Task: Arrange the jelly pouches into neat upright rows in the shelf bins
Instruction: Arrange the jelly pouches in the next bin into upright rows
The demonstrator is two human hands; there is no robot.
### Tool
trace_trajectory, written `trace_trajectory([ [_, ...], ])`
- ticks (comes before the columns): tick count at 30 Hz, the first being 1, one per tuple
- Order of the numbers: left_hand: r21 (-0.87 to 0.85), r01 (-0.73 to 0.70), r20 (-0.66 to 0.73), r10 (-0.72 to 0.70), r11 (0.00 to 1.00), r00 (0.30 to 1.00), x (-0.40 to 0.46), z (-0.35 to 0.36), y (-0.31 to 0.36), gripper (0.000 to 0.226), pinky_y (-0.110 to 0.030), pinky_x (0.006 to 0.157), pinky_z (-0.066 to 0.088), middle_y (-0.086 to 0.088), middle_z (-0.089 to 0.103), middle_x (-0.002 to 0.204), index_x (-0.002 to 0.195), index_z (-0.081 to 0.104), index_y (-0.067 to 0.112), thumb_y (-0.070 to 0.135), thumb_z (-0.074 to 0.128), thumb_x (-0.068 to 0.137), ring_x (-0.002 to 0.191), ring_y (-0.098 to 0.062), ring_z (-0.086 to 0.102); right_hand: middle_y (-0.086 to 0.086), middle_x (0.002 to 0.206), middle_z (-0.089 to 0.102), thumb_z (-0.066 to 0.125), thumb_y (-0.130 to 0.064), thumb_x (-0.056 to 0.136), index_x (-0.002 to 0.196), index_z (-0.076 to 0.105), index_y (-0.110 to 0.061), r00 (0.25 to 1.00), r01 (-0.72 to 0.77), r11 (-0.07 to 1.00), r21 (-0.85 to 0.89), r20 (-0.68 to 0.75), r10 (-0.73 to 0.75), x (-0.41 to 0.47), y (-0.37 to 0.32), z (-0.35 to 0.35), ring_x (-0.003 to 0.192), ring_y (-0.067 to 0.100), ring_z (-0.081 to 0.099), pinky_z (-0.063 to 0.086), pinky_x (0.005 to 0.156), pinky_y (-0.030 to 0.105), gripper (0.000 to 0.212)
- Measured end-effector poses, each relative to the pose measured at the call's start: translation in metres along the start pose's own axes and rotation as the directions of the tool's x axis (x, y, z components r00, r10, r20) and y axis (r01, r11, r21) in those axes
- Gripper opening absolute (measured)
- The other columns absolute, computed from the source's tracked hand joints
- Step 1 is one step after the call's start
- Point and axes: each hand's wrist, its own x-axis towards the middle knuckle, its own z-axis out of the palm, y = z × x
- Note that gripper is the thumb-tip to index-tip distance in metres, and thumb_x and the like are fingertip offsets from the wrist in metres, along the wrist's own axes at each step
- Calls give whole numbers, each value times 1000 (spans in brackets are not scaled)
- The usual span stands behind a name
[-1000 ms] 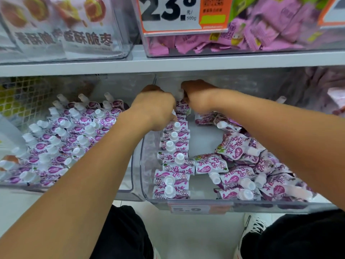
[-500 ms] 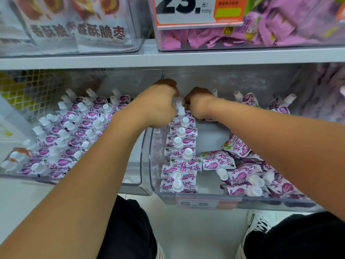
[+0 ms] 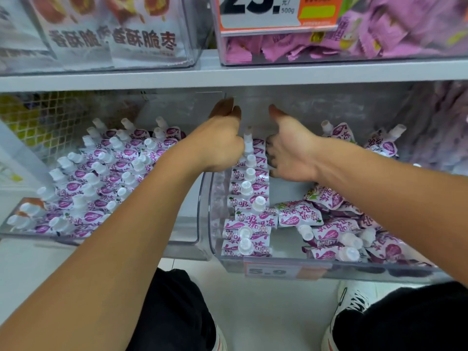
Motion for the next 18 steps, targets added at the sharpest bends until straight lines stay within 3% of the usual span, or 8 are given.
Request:
trace_trajectory([
  [1, 23, 4, -9, -3, 1000, 1000, 0, 0, 0, 67, -24, 117, 0, -4, -12, 164, 156, 4, 8, 19, 39, 101, 150, -14, -11, 5, 144, 51, 23, -73, 93, 142, 44, -26, 1000, -24, 1000, -19, -6, 24, -3, 2, -6, 128, 18, 52, 42, 107, 40, 70],
  [3, 46, 12, -25, -11, 999, 1000, 0, 2, 1, 67, -25, 118, 1, -4, -12, 164, 156, 5, 7, 22, 40, 101, 150, -15, -11, 6, 156, 28, 20, -76, 92, 150, 28, -28, 995, -90, 995, -37, 40, 91, -15, 12, -2, 141, 24, 31, 16, 118, 50, 76],
  [5, 56, 12, -34, -10, 998, 999, -1, 3, 2, 67, -27, 118, 2, -5, -12, 164, 156, 7, 8, 23, 40, 101, 150, -16, -11, 6, 154, 31, 23, -81, 87, 148, 31, -35, 983, -127, 992, 5, 132, 125, -23, 21, 11, 138, 26, 37, 22, 118, 54, 77],
  [7, 64, 2, -36, 0, 998, 999, 0, 2, 5, 65, -28, 119, 2, -7, -11, 164, 156, 8, 8, 23, 40, 101, 150, -17, -11, 6, 134, 56, 27, -80, 88, 148, 37, -29, 985, -111, 990, 85, 140, 98, -29, 26, 18, 109, 25, 64, 51, 92, 47, 80],
  [9, 86, -3, -45, 7, 996, 999, 2, 1, 5, 64, -30, 120, 3, -9, -9, 164, 156, 11, 7, 24, 40, 102, 150, -19, -10, -7, 112, 58, 26, -73, 93, 147, 36, -16, 988, -108, 982, 155, 128, 88, -36, 25, 16, 77, 10, 63, 49, 72, 34, 79],
  [13, 133, -13, -59, 21, 991, 998, 4, 0, 3, 61, -32, 121, 6, -8, -6, 164, 155, 21, 10, 30, 42, 101, 151, -20, -9, 10, 130, 50, 20, -74, 93, 140, 30, -7, 967, -165, 986, 4, 199, 161, -48, 25, -2, 123, 20, 45, 28, 116, 43, 83],
  [16, 133, -22, -49, 28, 991, 998, 3, 1, 3, 59, -34, 121, 7, -7, -5, 164, 154, 25, 10, 32, 41, 102, 151, -20, -10, 15, 135, 45, 21, -78, 89, 137, 37, -9, 932, -250, 966, -66, 256, 258, -57, 20, 1, 132, 26, 35, 16, 119, 47, 85],
  [18, 132, -25, -51, 32, 991, 998, 3, 1, 4, 58, -34, 121, 8, -8, -4, 164, 153, 25, 10, 32, 41, 101, 151, -21, -10, 17, 160, 9, 24, -81, 87, 154, 9, -15, 930, -258, 965, -41, 259, 260, -59, 18, 8, 149, 33, 9, 10, 120, 53, 96],
])
